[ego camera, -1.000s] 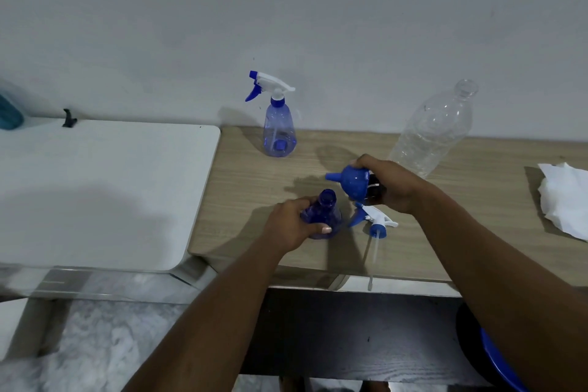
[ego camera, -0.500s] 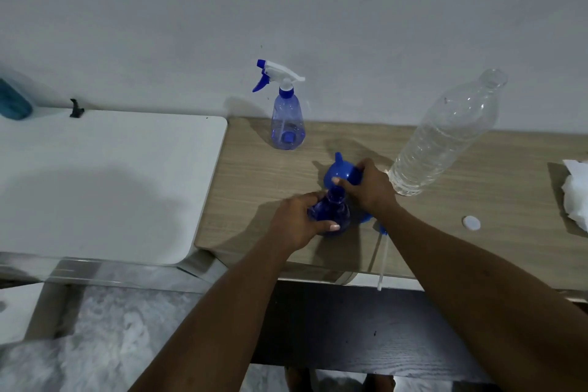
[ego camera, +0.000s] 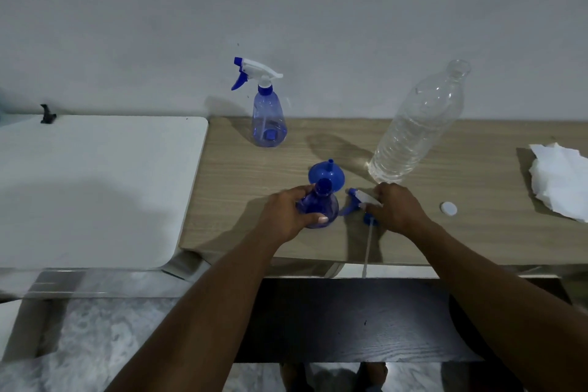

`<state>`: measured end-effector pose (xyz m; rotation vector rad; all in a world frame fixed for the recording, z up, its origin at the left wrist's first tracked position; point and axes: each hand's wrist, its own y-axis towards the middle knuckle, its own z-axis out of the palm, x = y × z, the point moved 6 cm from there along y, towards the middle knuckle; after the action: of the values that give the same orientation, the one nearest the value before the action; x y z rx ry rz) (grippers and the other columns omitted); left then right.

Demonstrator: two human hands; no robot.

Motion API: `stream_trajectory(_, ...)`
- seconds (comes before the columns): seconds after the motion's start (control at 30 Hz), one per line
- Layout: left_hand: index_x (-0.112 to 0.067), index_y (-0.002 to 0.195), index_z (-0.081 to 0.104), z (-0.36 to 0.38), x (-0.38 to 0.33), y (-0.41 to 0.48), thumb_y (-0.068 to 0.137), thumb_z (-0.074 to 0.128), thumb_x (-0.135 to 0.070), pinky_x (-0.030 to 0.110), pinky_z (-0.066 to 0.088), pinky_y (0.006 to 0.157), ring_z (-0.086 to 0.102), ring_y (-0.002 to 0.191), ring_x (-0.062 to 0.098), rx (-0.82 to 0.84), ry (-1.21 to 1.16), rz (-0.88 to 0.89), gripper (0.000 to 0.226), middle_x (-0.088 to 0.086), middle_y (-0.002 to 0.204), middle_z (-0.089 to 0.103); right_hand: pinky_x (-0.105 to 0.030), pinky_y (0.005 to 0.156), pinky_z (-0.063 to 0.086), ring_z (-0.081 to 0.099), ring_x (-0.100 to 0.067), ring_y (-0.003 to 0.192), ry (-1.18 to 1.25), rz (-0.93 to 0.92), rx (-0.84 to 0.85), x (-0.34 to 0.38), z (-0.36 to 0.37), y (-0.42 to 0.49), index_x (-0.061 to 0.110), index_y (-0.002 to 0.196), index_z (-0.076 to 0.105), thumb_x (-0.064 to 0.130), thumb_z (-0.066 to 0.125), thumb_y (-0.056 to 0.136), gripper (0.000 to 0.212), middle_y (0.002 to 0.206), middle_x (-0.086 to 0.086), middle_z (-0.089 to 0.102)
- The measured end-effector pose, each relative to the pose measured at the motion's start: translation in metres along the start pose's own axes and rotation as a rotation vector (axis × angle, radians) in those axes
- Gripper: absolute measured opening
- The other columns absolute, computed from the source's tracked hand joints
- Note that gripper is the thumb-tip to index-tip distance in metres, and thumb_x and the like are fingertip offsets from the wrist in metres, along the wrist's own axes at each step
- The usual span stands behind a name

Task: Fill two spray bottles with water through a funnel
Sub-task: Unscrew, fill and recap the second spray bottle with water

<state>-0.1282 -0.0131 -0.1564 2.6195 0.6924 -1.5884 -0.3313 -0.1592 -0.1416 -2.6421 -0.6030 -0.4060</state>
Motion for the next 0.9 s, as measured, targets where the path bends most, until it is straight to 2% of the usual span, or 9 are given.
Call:
stream_trajectory(0.17,-0.032,0.136,0.058,0.002,-0.003,0.000,0.064,0.090,-0.042,0.041,0.050,0.102,0.063,0.112,0.012,-0.001,0.018,-0.007,0.080,-0.009,0.123,0.069,-0.043,0.079,0.054,0.061,-0.026,0.091,-0.093,-0.001,-0.015,-0.010,0.010,-0.006,0.024,0.105,0.067,0.055,0.067,0.081,0.039,0.097,-0.004,0.064)
stream_trajectory(0.33,-0.032,0.135,0.059,0.002,-0.006,-0.002,0.062,0.091,-0.045,0.042,0.052,0.100,0.065,0.109,0.013,0.001,0.020,-0.013,0.081,-0.008,0.120,0.071,-0.041,0.074,0.051,0.061,-0.027,0.087,0.147,0.025,-0.035,-0.007,-0.001,-0.013,0.016,0.105,0.051,0.038,0.069,0.089,0.032,0.100,-0.009,0.064)
stream_trajectory(0.43,-0.031,0.135,0.060,0.002,-0.008,-0.004,0.062,0.090,-0.045,0.041,0.053,0.098,0.067,0.105,0.013,0.004,0.020,-0.003,0.080,-0.007,0.115,0.072,-0.022,0.057,0.046,0.060,-0.017,0.077,0.350,-0.070,-0.187,0.010,-0.037,-0.019,0.013,0.108,0.051,0.028,0.071,0.091,0.030,0.100,-0.008,0.065)
stream_trajectory(0.53,-0.032,0.134,0.061,0.002,-0.008,-0.004,0.058,0.088,-0.054,0.040,0.054,0.097,0.068,0.102,0.010,0.004,0.015,0.000,0.083,-0.009,0.114,0.073,-0.007,0.055,0.042,0.059,0.002,0.072,0.525,-0.188,-0.412,0.042,-0.092,-0.030,0.015,0.111,0.058,0.026,0.071,0.092,0.027,0.096,0.002,0.066)
stream_trajectory(0.57,-0.032,0.134,0.061,0.002,-0.008,-0.004,0.057,0.087,-0.056,0.040,0.054,0.097,0.068,0.102,0.010,0.003,0.018,-0.004,0.085,-0.009,0.116,0.073,-0.007,0.060,0.045,0.060,0.003,0.074,0.569,-0.239,-0.475,0.054,-0.109,-0.035,0.017,0.112,0.059,0.029,0.071,0.092,0.026,0.094,0.007,0.065)
stream_trajectory(0.63,-0.031,0.136,0.060,0.003,-0.009,-0.004,0.060,0.089,-0.051,0.039,0.053,0.098,0.067,0.103,0.012,0.002,0.026,-0.015,0.084,-0.008,0.119,0.071,-0.027,0.069,0.056,0.065,-0.007,0.079,0.675,-0.345,-0.557,0.079,-0.137,-0.044,0.018,0.110,0.061,0.033,0.070,0.092,0.025,0.089,0.013,0.065)
stream_trajectory(0.73,-0.030,0.136,0.060,0.002,-0.011,-0.004,0.064,0.091,-0.040,0.039,0.052,0.099,0.066,0.104,0.014,-0.005,0.019,-0.021,0.079,-0.008,0.120,0.070,-0.043,0.071,0.060,0.068,-0.019,0.084,0.780,-0.463,-0.591,0.110,-0.153,-0.055,0.013,0.111,0.060,0.036,0.069,0.093,0.031,0.092,0.009,0.066)
stream_trajectory(0.8,-0.031,0.136,0.058,0.002,-0.011,-0.004,0.065,0.091,-0.036,0.039,0.051,0.100,0.064,0.107,0.014,0.002,0.003,-0.045,0.079,-0.010,0.120,0.068,-0.042,0.069,0.060,0.067,-0.017,0.083,0.803,-0.498,-0.598,0.124,-0.150,-0.059,0.010,0.111,0.058,0.035,0.069,0.094,0.031,0.095,0.006,0.065)
stream_trajectory(0.9,-0.031,0.139,0.054,0.003,-0.011,-0.004,0.068,0.090,-0.032,0.037,0.049,0.102,0.061,0.112,0.015,0.014,-0.005,-0.078,0.080,-0.007,0.128,0.064,-0.030,0.065,0.057,0.063,-0.001,0.076,0.783,-0.521,-0.612,0.131,-0.135,-0.059,0.007,0.111,0.056,0.031,0.067,0.096,0.030,0.092,0.010,0.062)
